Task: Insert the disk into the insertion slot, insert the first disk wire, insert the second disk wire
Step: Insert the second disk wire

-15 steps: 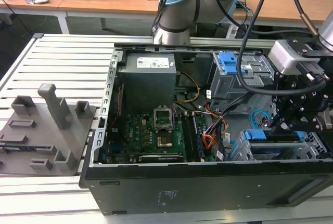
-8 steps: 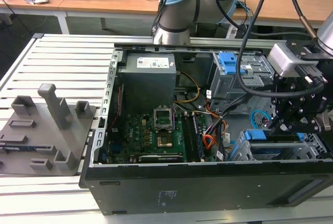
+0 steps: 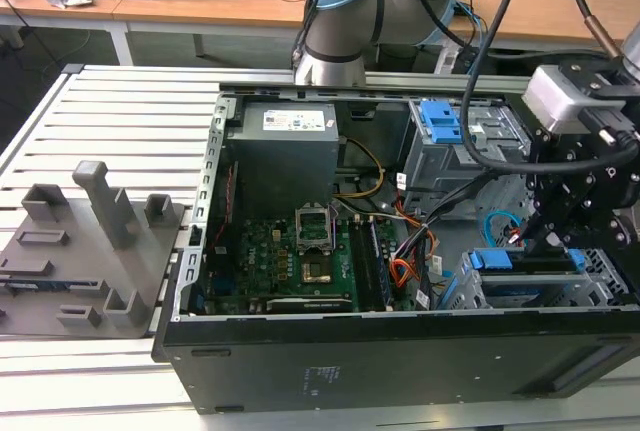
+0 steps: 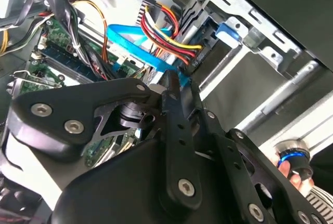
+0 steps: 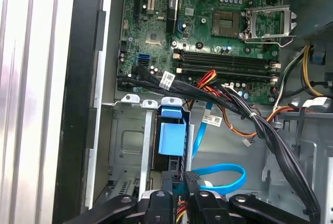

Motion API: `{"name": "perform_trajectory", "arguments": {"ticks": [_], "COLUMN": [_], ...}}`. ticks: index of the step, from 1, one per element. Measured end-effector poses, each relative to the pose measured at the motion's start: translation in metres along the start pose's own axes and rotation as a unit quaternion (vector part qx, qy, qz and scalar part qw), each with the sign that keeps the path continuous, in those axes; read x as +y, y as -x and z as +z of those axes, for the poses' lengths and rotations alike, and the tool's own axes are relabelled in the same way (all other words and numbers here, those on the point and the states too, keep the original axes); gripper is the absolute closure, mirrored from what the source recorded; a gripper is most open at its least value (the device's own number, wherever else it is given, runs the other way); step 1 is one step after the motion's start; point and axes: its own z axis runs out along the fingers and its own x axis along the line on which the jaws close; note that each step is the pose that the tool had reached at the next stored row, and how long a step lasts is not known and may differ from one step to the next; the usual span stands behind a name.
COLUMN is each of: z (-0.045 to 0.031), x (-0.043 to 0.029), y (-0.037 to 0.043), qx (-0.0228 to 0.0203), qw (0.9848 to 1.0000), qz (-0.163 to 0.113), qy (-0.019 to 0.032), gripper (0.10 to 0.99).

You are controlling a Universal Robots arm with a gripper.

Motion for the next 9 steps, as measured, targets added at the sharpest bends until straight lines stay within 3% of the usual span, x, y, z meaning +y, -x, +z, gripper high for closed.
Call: {"name": "perform_trajectory", "arguments": {"ticks": [3, 8, 9], "z": [-0.0169, -0.0192, -0.0192], "x": [0.0008, 0.0009, 0.0009], "y": [0.0002, 0.0002, 0.0002], "qx": [0.0000, 0.0000, 0.0000], "qw": [1.0000, 1.0000, 1.0000], "qz": [0.000, 0.000, 0.000], "qy": [0.0000, 0.0000, 0.0000], "gripper": [0.847, 0.847, 0.929]}}
